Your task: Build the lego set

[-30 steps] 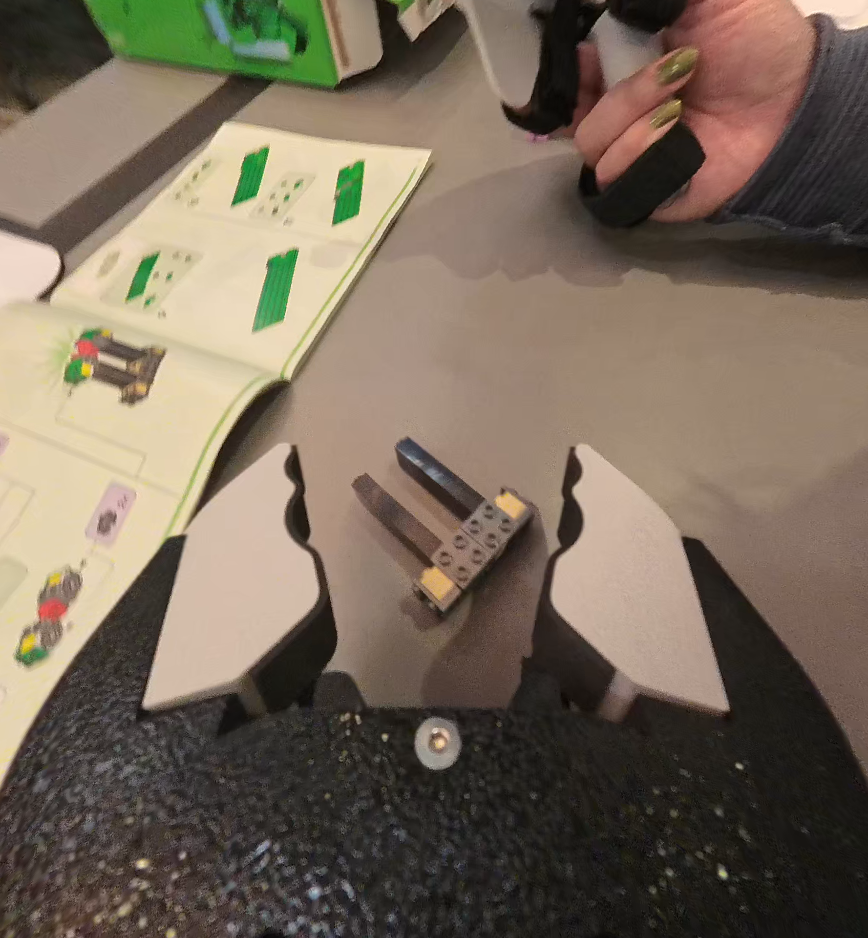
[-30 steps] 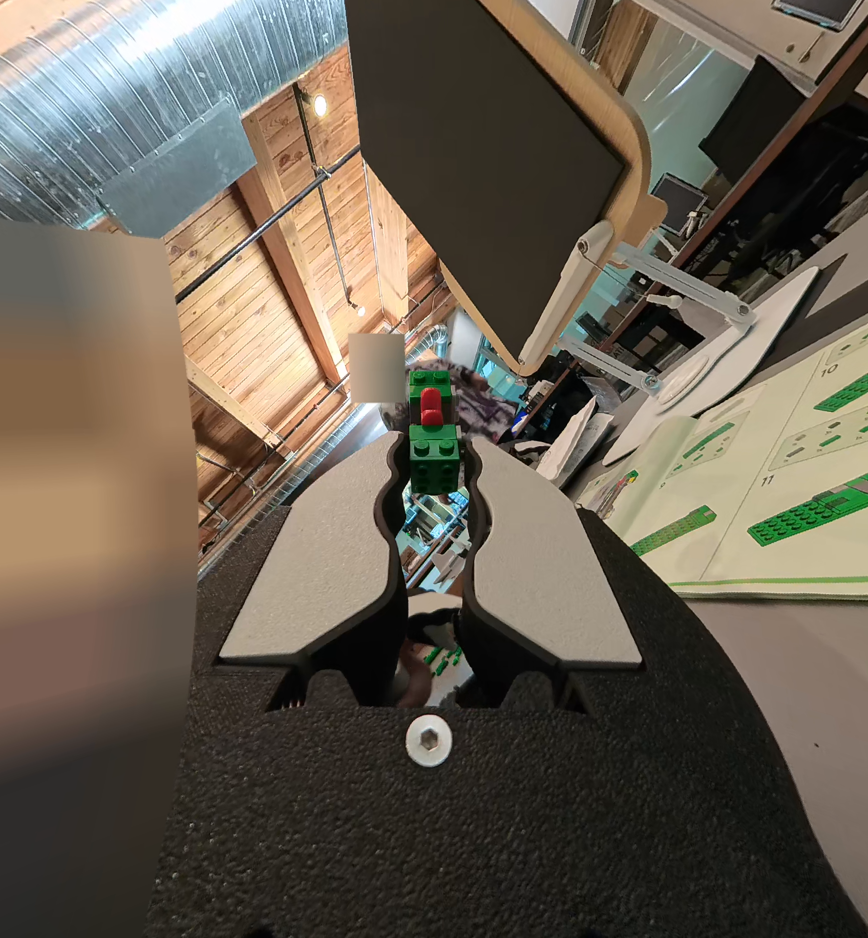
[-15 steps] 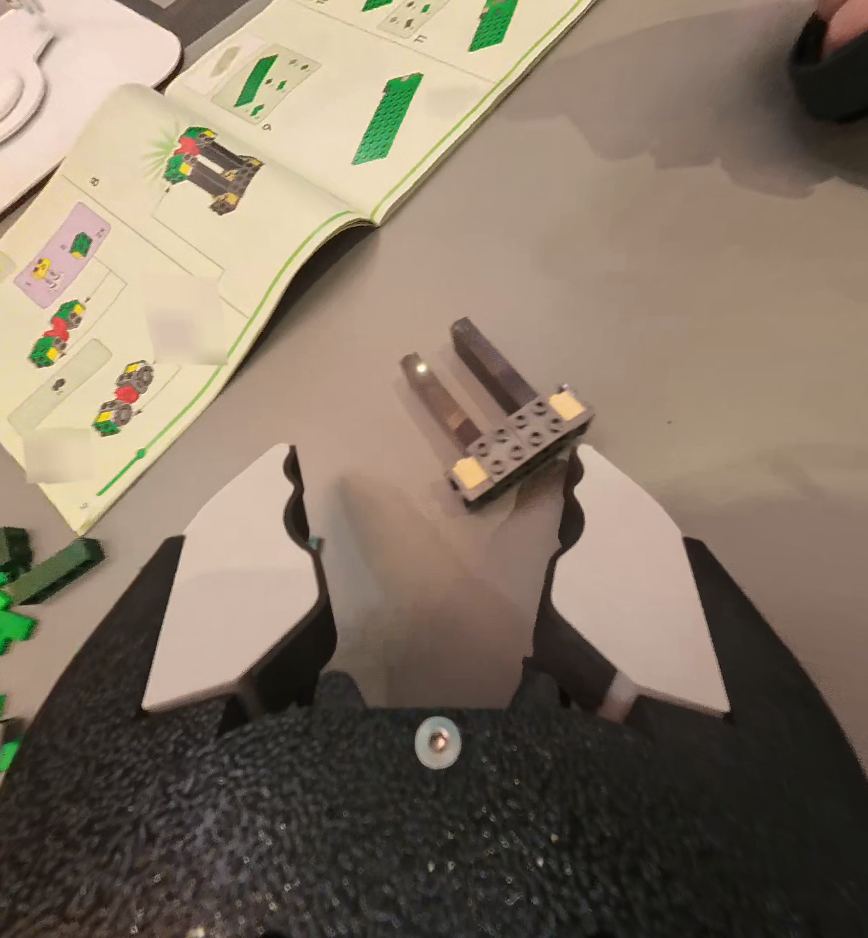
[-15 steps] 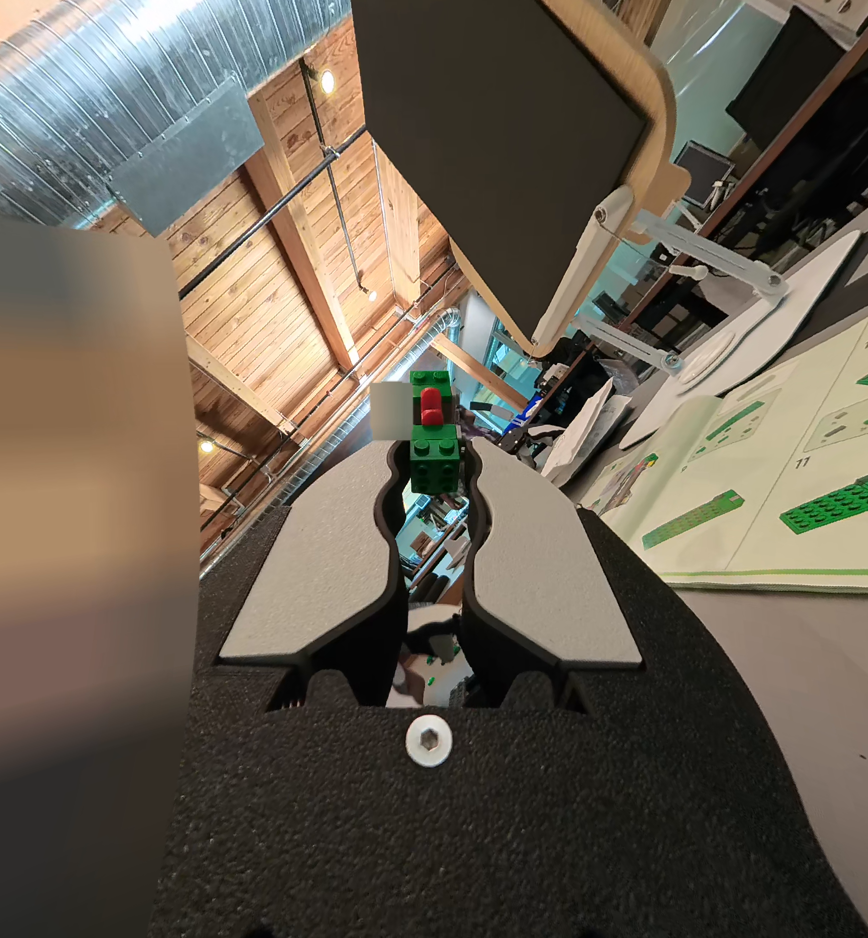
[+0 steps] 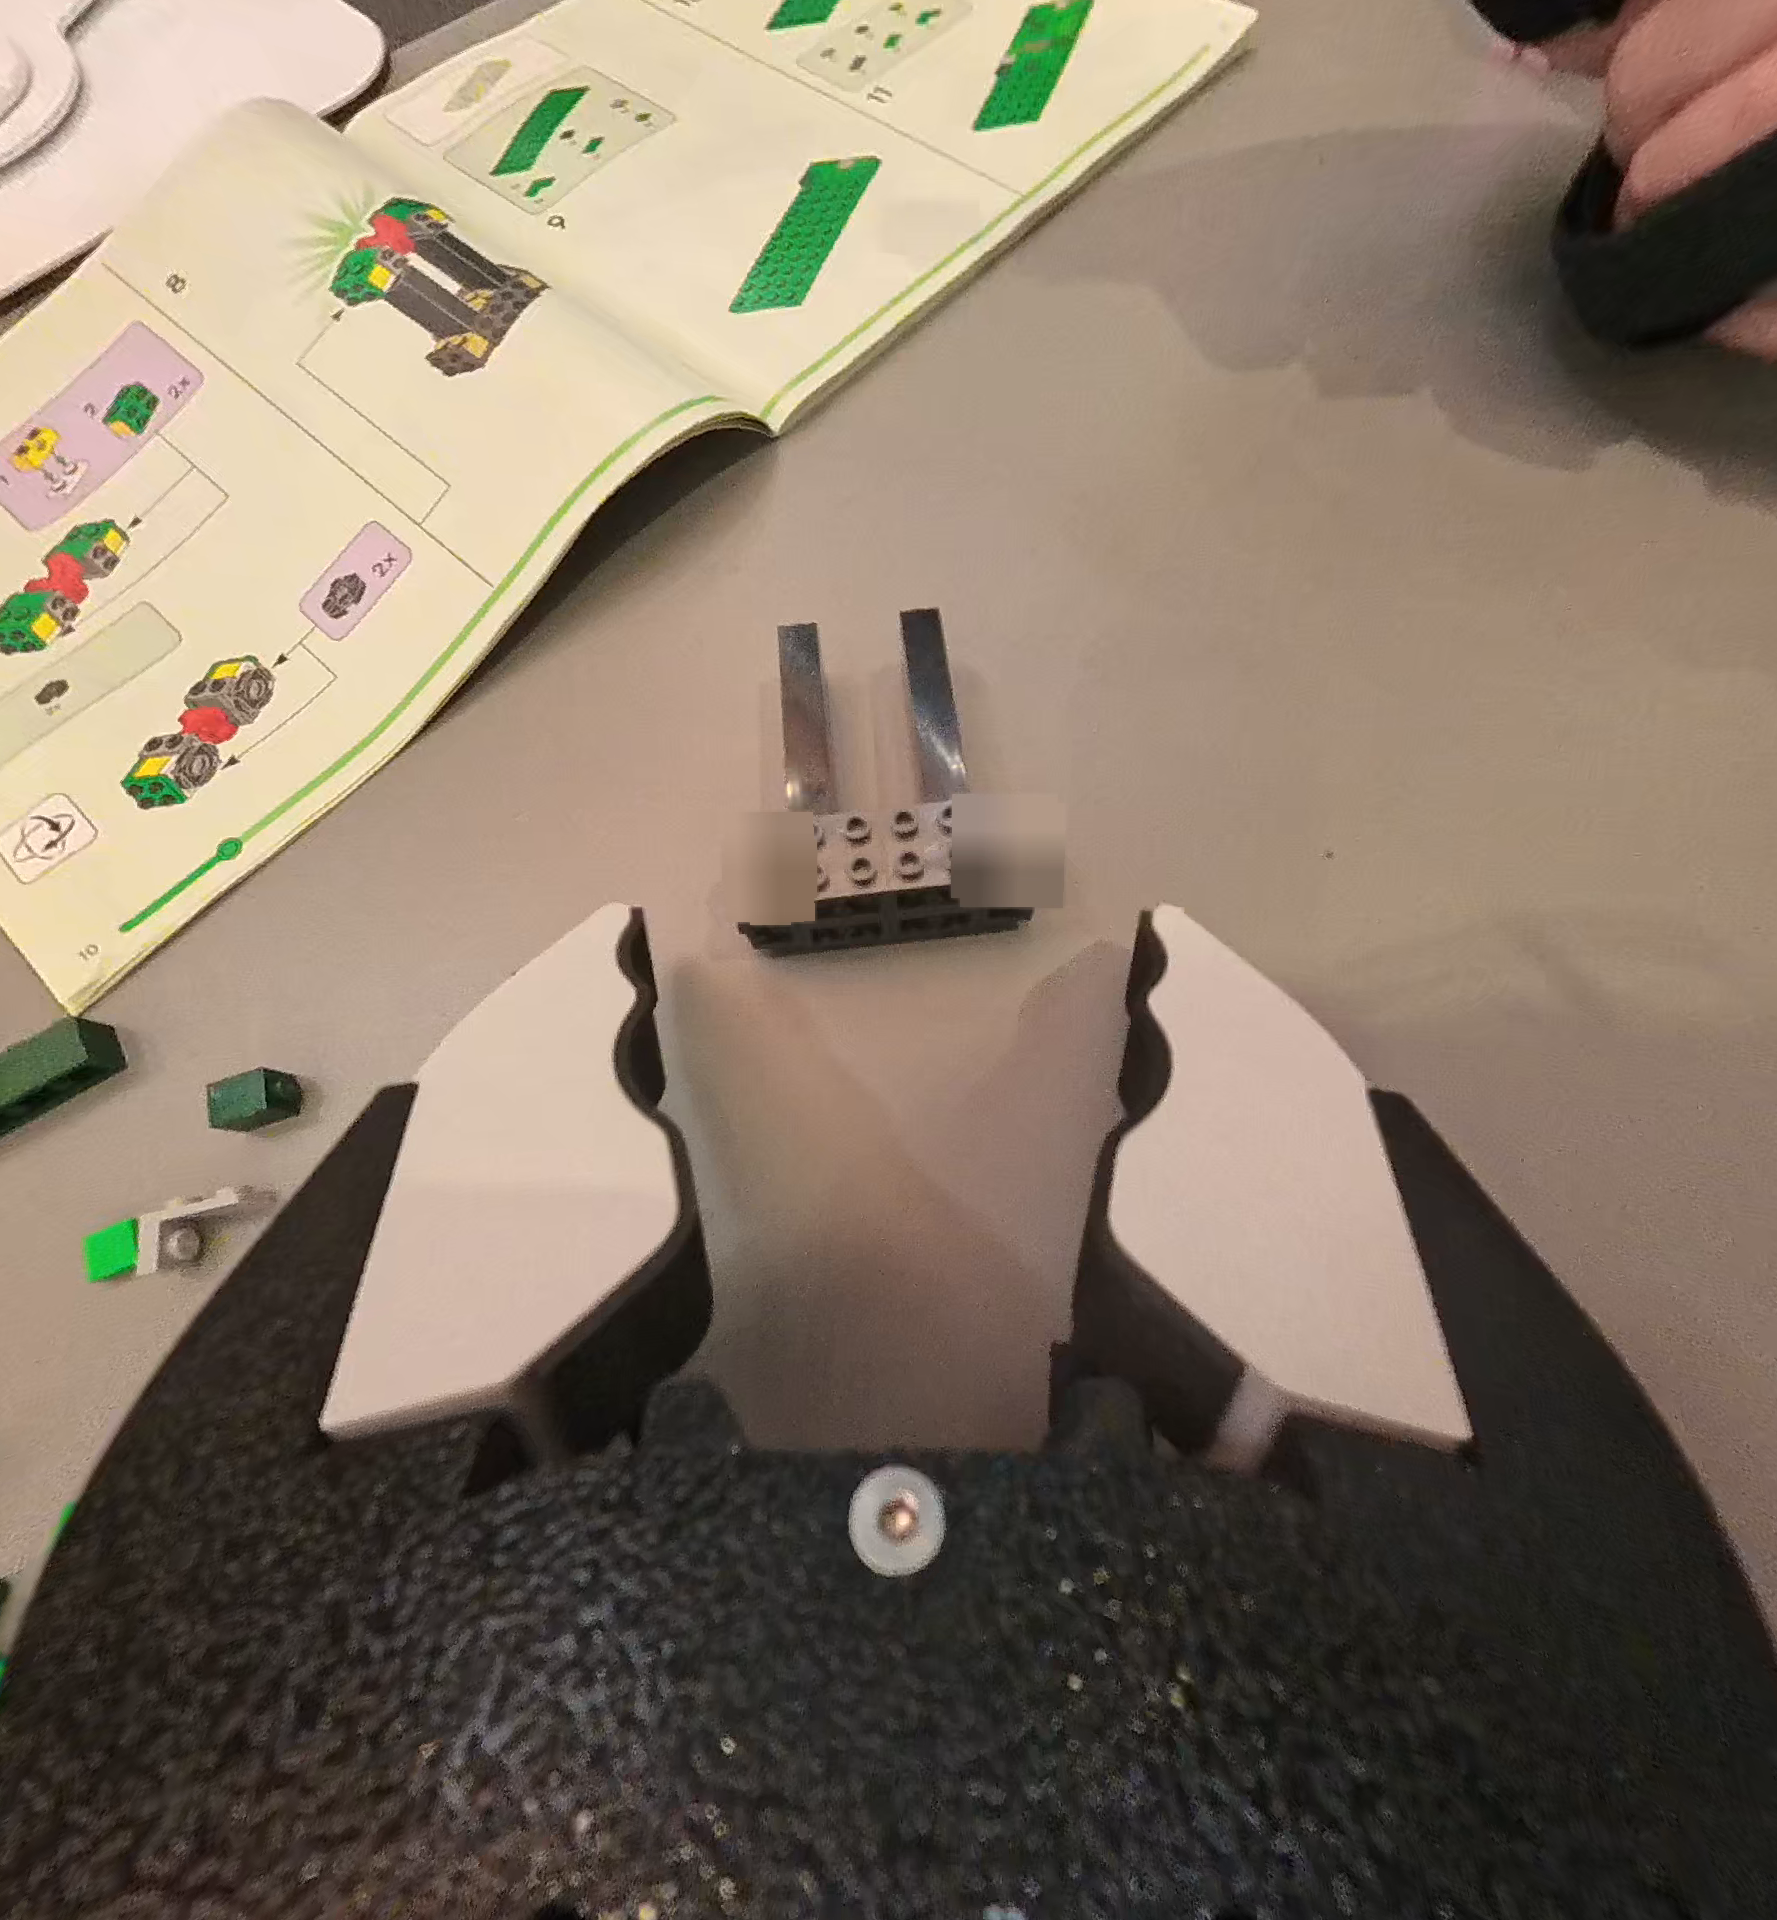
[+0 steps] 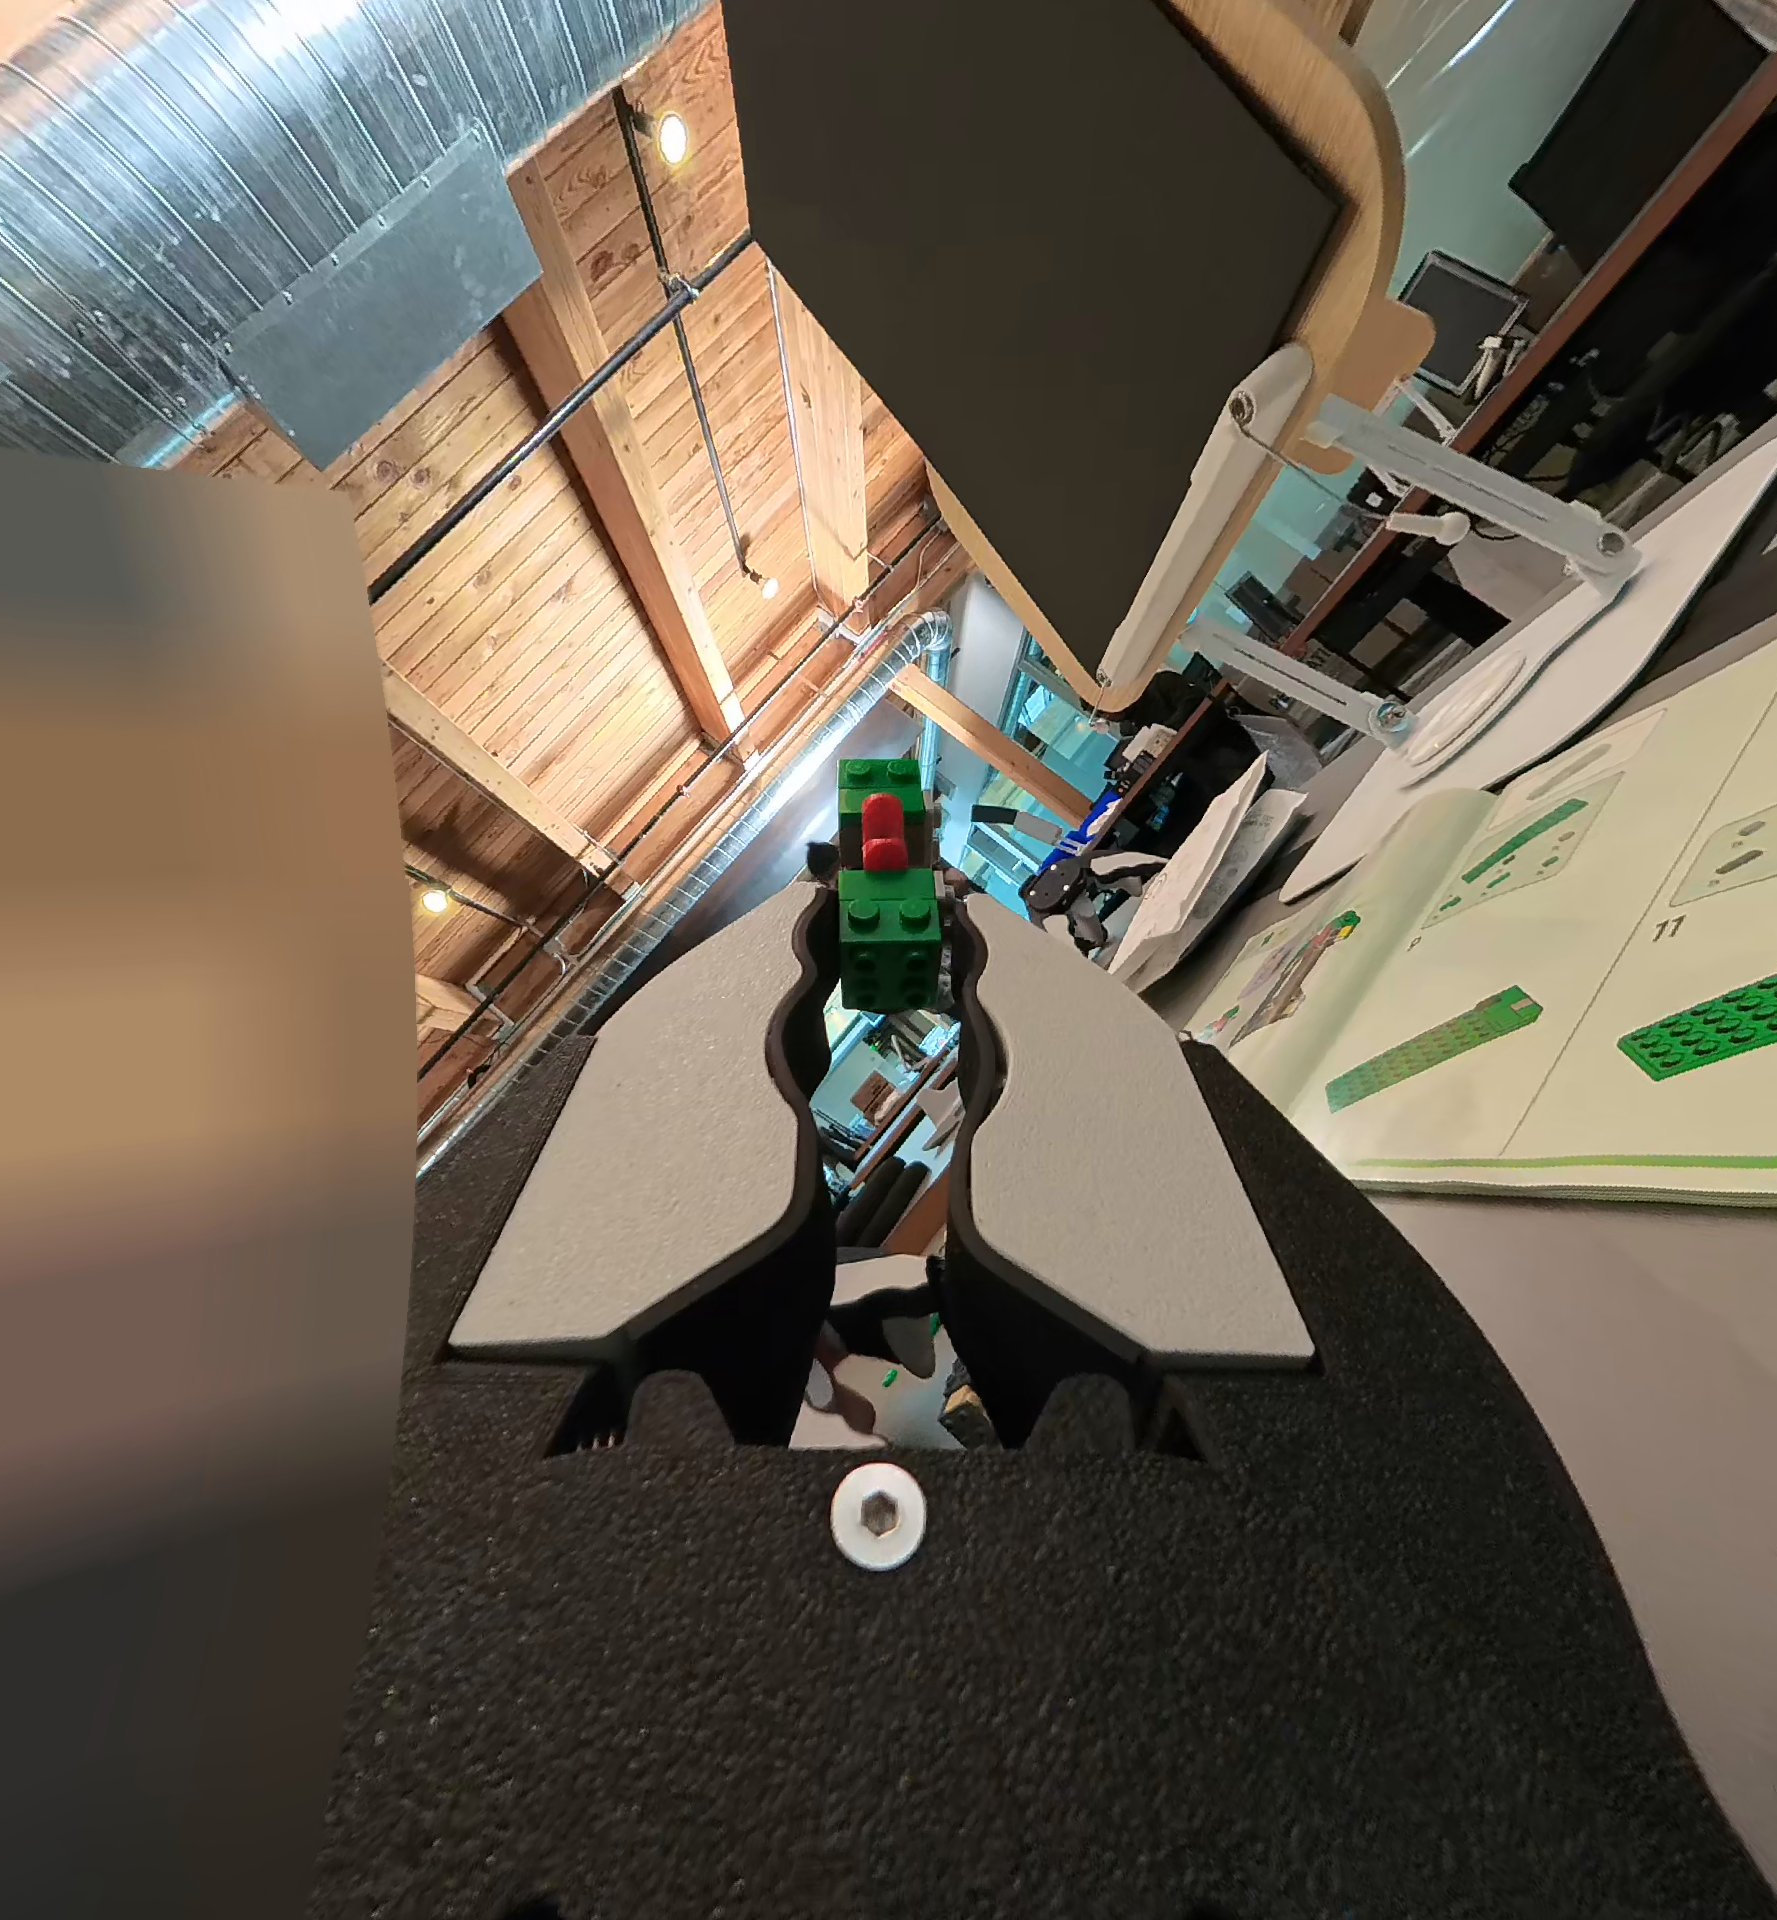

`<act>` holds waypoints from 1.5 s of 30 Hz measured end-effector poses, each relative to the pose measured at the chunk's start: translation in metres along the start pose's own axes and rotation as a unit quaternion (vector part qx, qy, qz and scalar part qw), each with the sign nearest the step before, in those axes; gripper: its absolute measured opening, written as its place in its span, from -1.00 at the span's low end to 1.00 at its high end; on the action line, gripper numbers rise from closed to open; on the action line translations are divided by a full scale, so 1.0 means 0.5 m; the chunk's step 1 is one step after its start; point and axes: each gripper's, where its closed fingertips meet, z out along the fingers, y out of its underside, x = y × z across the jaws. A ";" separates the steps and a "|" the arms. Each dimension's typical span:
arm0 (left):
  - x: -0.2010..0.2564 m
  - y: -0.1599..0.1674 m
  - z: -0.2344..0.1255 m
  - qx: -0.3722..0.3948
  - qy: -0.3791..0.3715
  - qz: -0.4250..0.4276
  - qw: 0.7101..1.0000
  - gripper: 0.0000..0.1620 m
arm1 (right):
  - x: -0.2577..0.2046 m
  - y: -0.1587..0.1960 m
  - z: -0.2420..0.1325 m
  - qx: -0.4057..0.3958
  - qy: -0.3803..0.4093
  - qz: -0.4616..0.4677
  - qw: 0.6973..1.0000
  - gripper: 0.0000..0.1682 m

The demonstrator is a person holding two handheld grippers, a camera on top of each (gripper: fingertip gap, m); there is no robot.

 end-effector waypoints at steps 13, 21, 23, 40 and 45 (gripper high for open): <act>-0.006 -0.012 0.036 -0.022 -0.021 -0.010 0.999 0.10 | 0.004 0.020 0.009 -0.017 -0.001 0.004 1.000 -0.77; -0.006 -0.013 0.043 -0.027 -0.018 -0.008 0.999 -0.01 | 0.007 0.030 0.011 -0.025 -0.001 0.009 1.000 -0.77; -0.003 -0.014 0.043 -0.025 -0.016 -0.004 1.000 -0.09 | 0.007 0.031 0.012 -0.026 -0.002 0.011 1.000 -0.77; 0.027 -0.137 0.035 0.131 -0.027 0.125 0.983 -0.22 | 0.035 0.081 0.024 -0.080 0.051 0.049 0.994 -0.77; 0.063 -0.210 0.076 0.197 -0.018 0.173 0.965 -0.22 | 0.068 0.089 0.010 -0.092 0.099 0.102 0.986 -0.77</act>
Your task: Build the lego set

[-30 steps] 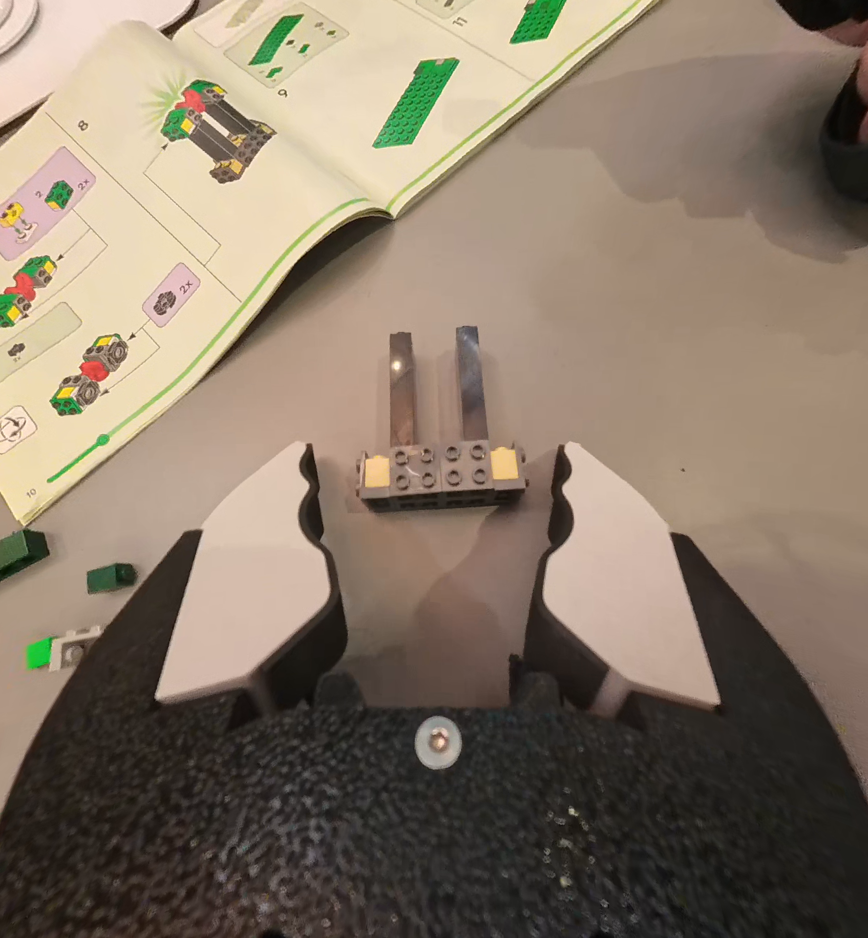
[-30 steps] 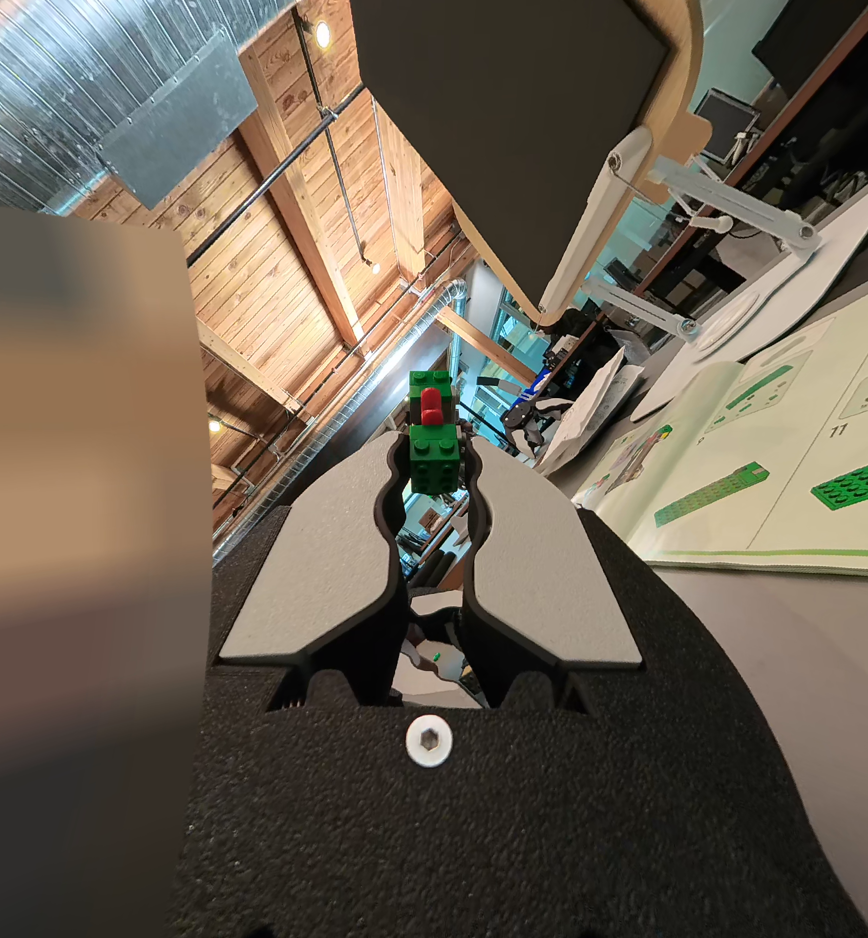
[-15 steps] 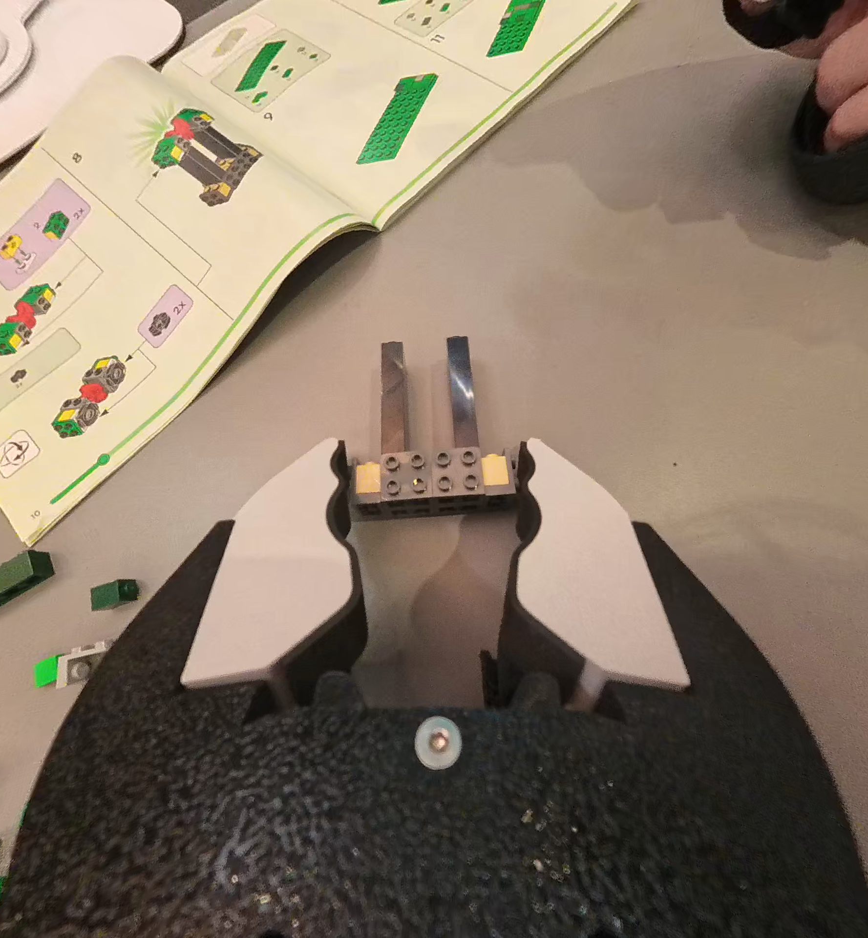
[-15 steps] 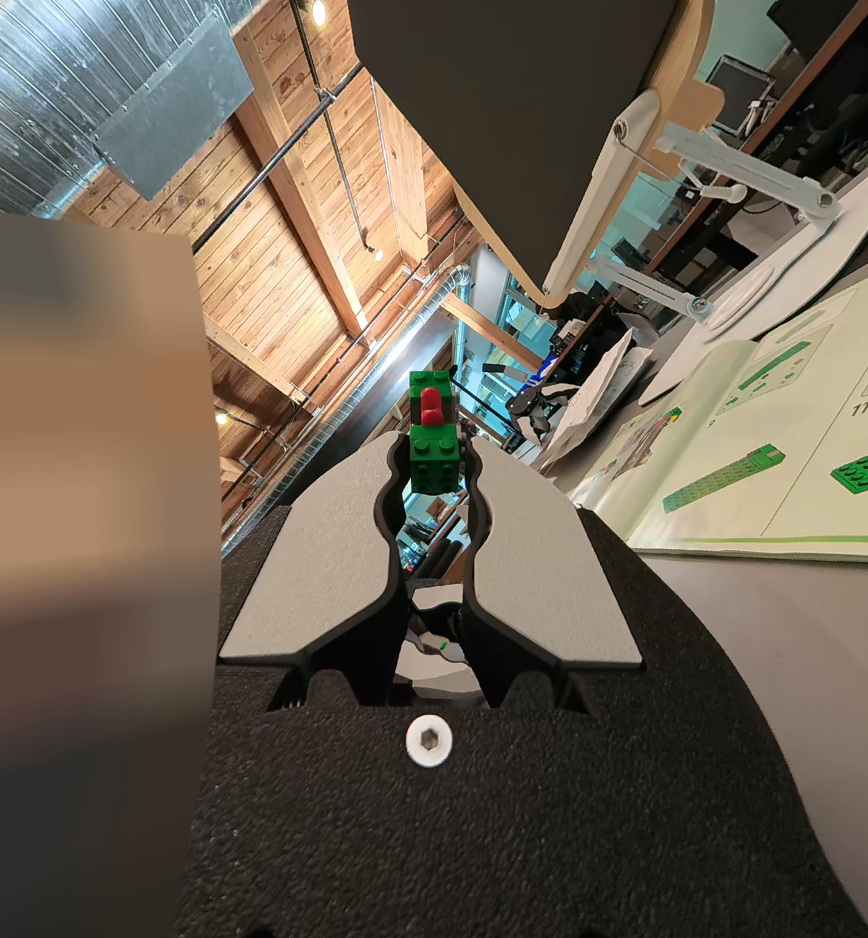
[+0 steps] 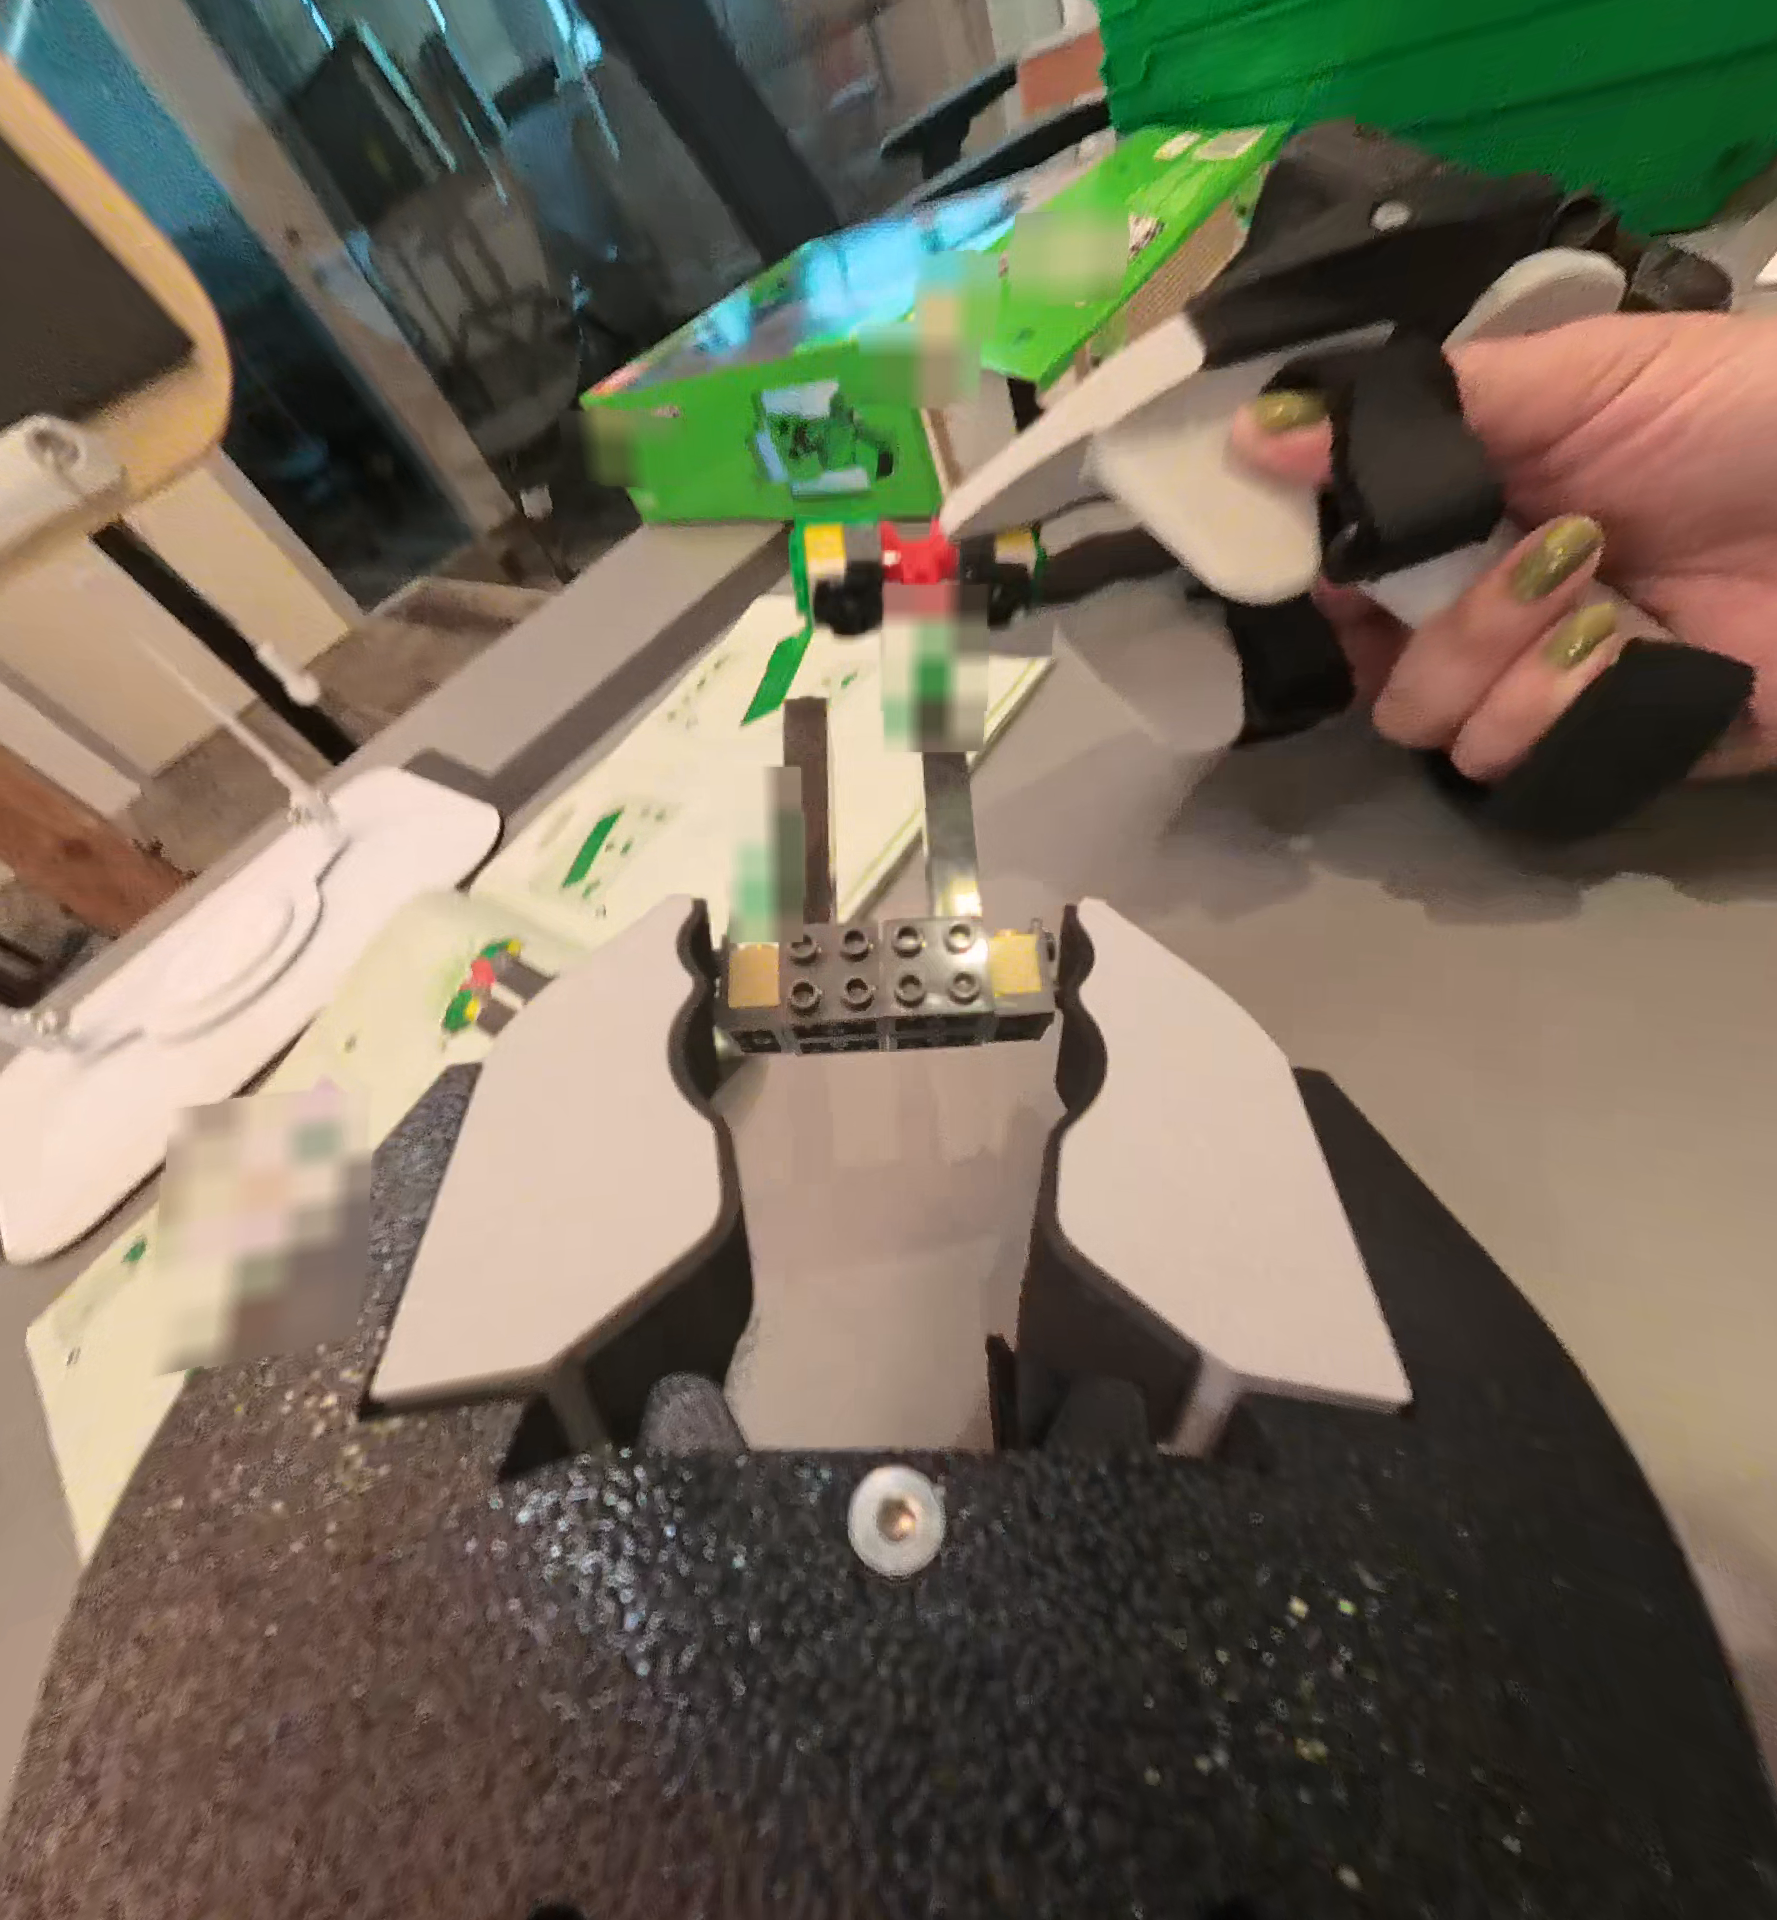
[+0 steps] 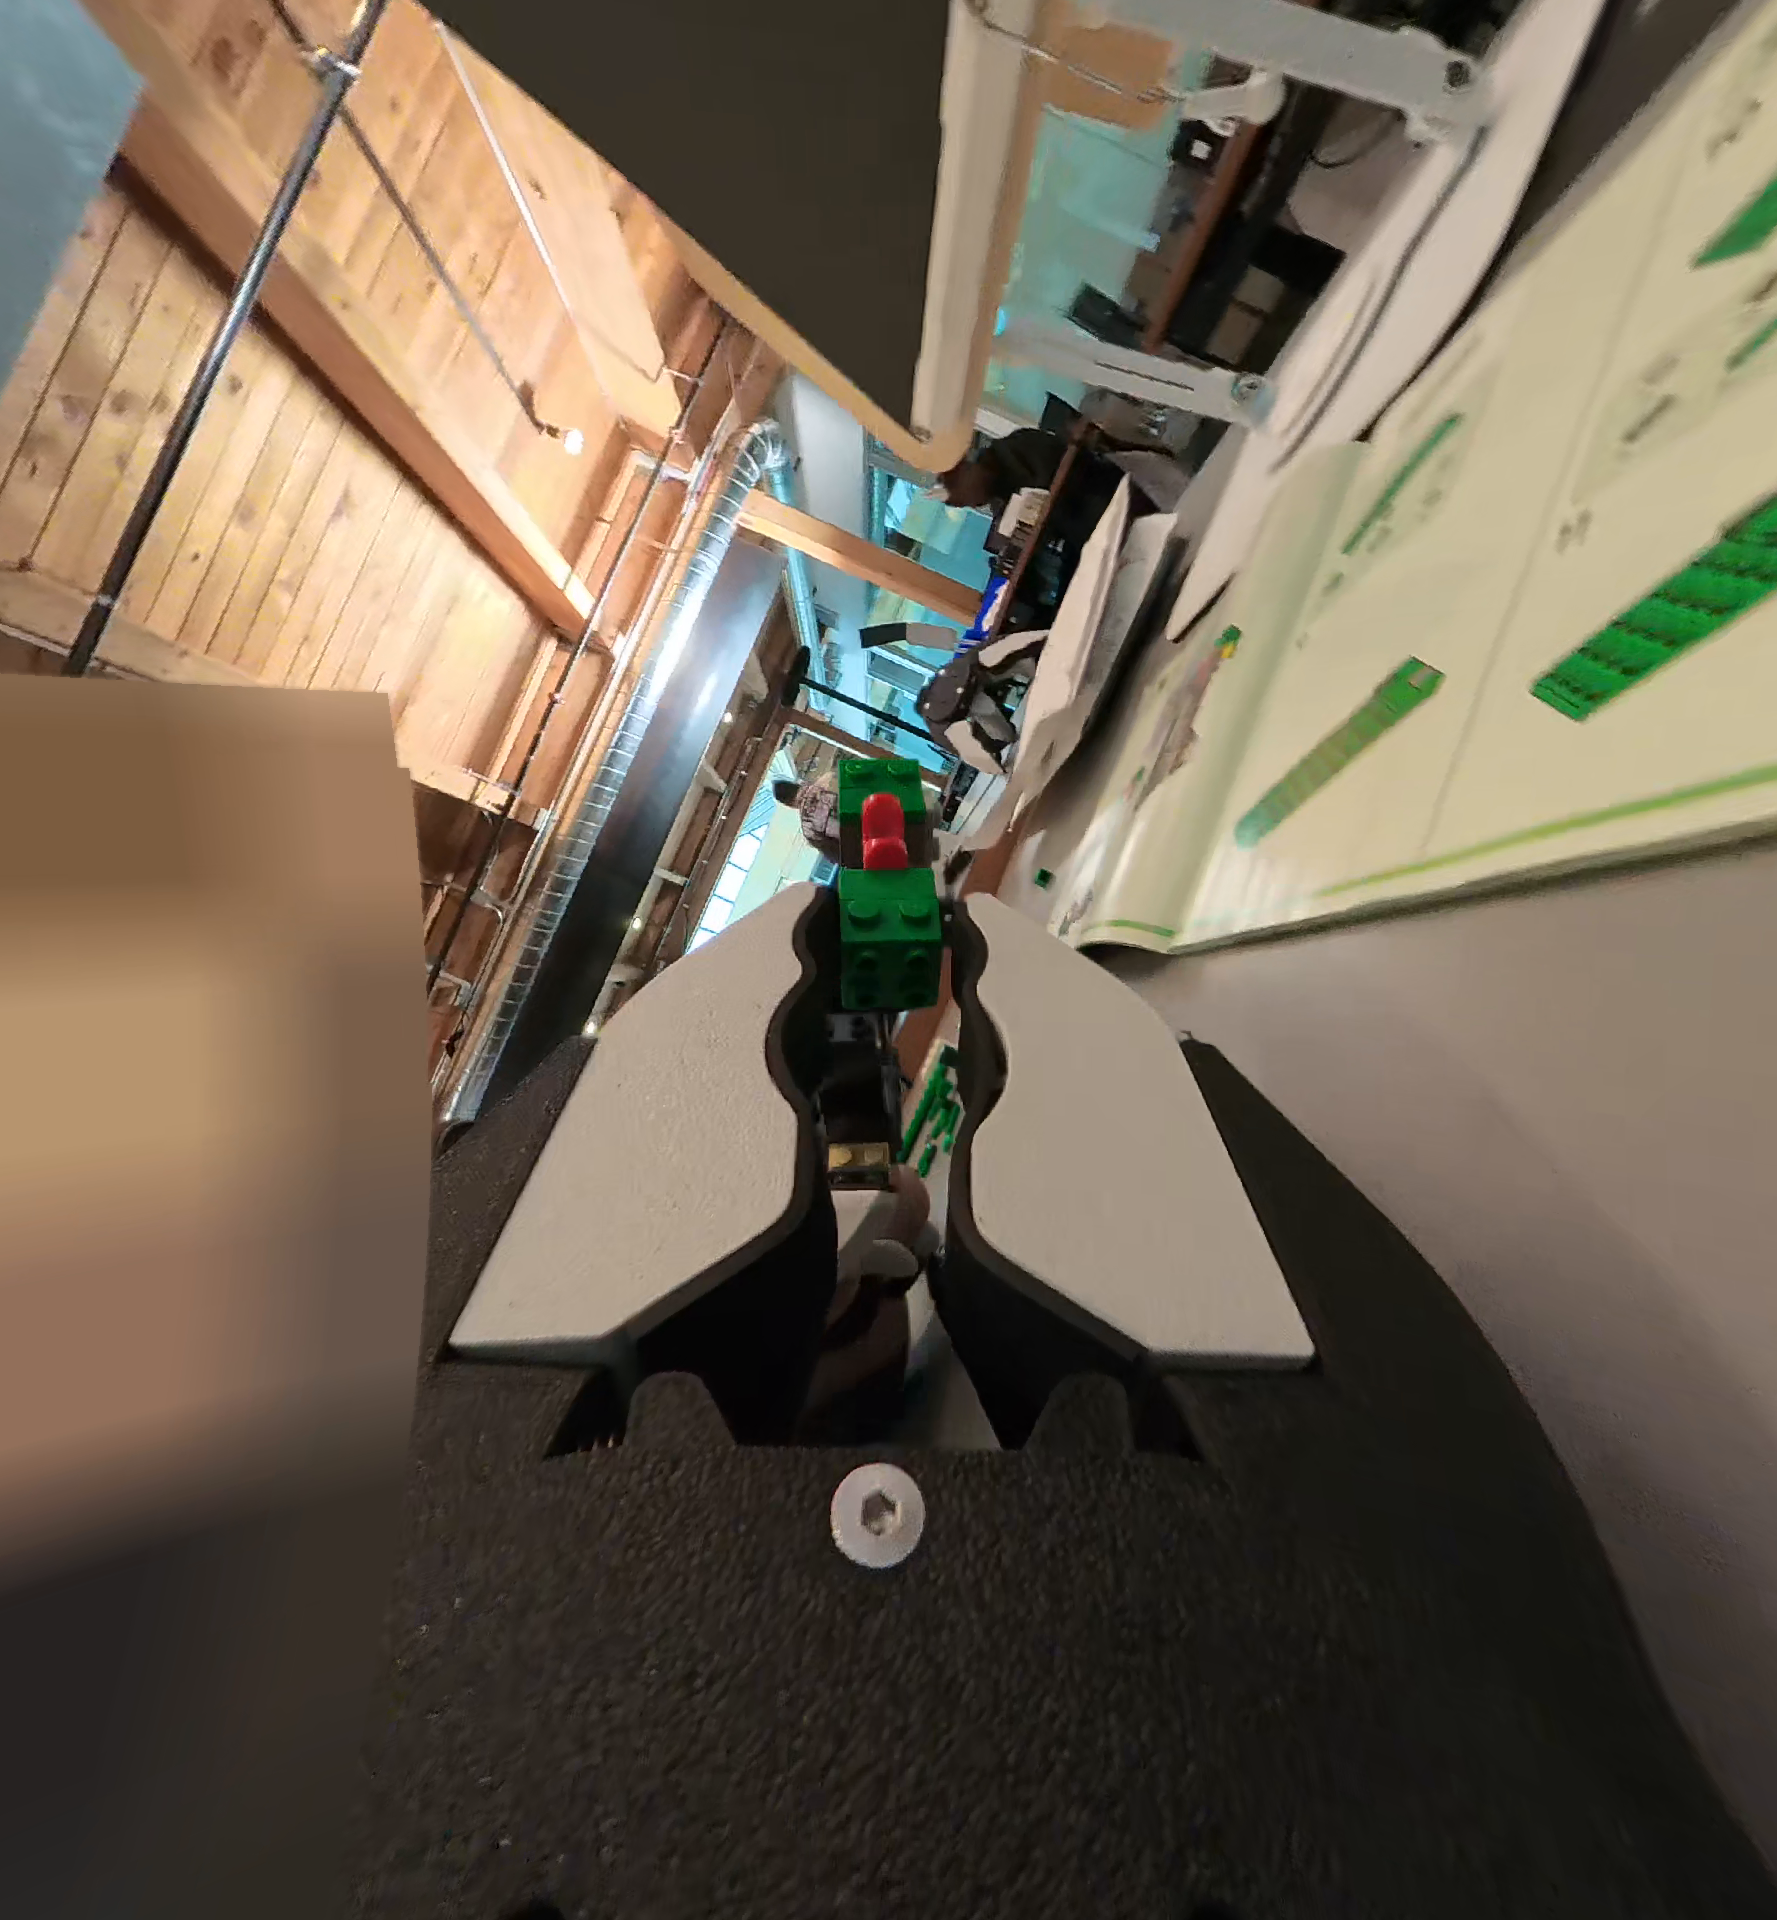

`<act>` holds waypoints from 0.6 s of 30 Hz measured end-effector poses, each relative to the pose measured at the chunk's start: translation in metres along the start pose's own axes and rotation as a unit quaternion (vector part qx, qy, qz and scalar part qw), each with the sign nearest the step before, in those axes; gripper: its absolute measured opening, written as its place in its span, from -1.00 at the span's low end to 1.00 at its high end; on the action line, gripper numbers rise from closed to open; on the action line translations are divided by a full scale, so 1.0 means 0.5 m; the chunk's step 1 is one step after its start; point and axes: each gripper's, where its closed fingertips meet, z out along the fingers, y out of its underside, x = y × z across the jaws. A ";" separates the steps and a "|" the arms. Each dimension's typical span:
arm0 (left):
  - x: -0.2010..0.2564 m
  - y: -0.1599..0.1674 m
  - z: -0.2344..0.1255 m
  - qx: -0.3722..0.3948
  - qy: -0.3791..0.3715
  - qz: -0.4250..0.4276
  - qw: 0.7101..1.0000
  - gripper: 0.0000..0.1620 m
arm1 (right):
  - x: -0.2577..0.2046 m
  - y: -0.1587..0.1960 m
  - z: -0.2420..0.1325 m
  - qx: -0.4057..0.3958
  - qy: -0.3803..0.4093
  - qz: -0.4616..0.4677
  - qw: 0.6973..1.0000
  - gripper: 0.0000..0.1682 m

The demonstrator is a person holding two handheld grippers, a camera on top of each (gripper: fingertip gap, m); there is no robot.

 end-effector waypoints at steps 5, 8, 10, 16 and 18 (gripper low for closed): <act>0.020 -0.005 0.047 0.006 0.039 -0.026 0.999 -0.22 | 0.013 -0.007 -0.006 0.009 0.018 0.012 1.000 -0.77; 0.015 0.000 0.059 -0.001 0.044 -0.041 0.998 -0.22 | 0.021 -0.010 -0.008 0.018 0.032 0.012 0.999 -0.77; 0.016 0.002 0.064 -0.006 0.049 -0.040 0.998 -0.22 | 0.023 -0.013 -0.009 0.024 0.036 0.008 0.999 -0.77; 0.020 0.010 0.075 -0.025 0.057 -0.033 0.998 -0.22 | 0.026 -0.007 -0.004 0.027 0.069 -0.044 0.996 -0.77; 0.016 0.007 0.072 -0.017 0.058 -0.042 0.997 -0.22 | 0.030 -0.006 -0.005 0.030 0.081 -0.052 0.995 -0.77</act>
